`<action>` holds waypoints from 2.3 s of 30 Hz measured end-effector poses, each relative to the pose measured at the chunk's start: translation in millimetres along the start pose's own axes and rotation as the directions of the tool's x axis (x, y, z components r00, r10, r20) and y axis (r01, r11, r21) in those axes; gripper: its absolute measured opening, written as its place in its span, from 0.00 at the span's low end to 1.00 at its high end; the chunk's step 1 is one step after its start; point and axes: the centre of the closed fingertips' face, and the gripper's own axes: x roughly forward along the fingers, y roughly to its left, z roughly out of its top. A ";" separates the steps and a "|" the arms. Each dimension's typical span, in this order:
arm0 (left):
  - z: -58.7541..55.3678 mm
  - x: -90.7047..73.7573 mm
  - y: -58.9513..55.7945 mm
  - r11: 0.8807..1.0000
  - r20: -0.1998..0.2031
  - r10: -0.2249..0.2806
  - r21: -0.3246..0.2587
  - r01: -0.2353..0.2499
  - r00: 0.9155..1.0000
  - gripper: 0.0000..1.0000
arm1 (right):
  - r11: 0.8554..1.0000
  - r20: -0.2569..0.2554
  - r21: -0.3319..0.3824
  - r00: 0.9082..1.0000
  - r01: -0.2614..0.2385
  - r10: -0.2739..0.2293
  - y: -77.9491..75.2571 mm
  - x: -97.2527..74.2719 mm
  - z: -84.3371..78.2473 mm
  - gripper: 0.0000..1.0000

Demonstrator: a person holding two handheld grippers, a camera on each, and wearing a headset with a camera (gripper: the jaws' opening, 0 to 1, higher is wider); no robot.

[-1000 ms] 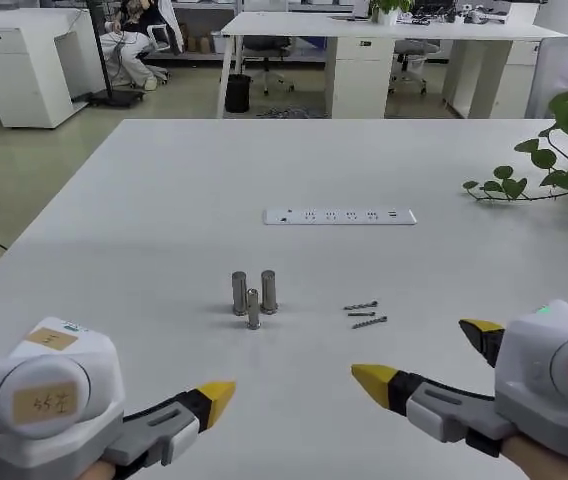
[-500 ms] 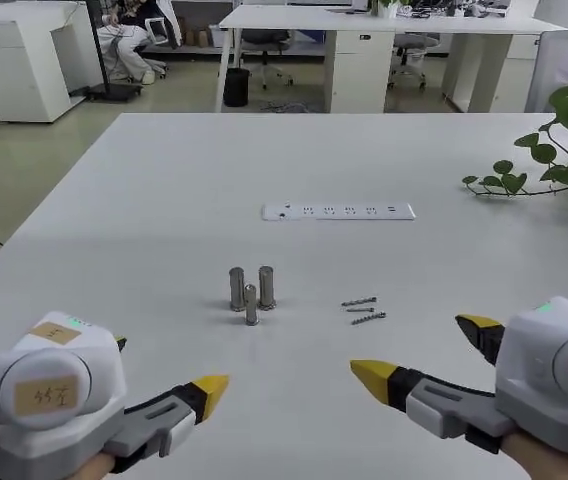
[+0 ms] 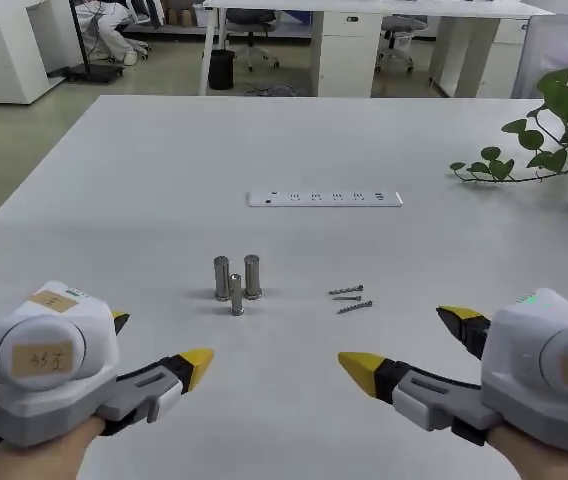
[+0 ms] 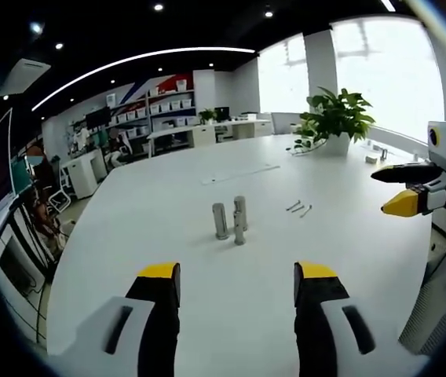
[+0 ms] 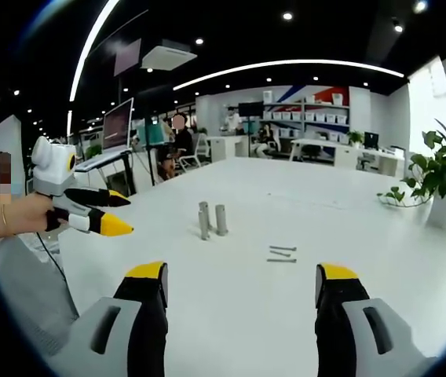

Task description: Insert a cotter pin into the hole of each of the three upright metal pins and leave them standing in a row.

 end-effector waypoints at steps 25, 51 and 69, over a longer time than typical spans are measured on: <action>12.2 77.7 -18.3 0.977 -0.020 -0.170 0.130 0.171 0.985 0.38 | 0.999 -0.019 0.034 0.999 -0.027 0.028 4.4 7.3 -3.4 0.71; 2.1 137.0 -15.3 0.965 -0.017 -0.238 0.106 0.238 0.971 0.20 | 0.999 -0.063 0.030 0.997 -0.041 0.043 3.2 19.8 -26.2 0.68; -3.4 151.2 -7.4 0.972 -0.016 -0.223 0.066 0.224 0.975 0.07 | 0.998 -0.085 0.053 0.995 -0.039 0.043 1.4 24.3 -37.5 0.68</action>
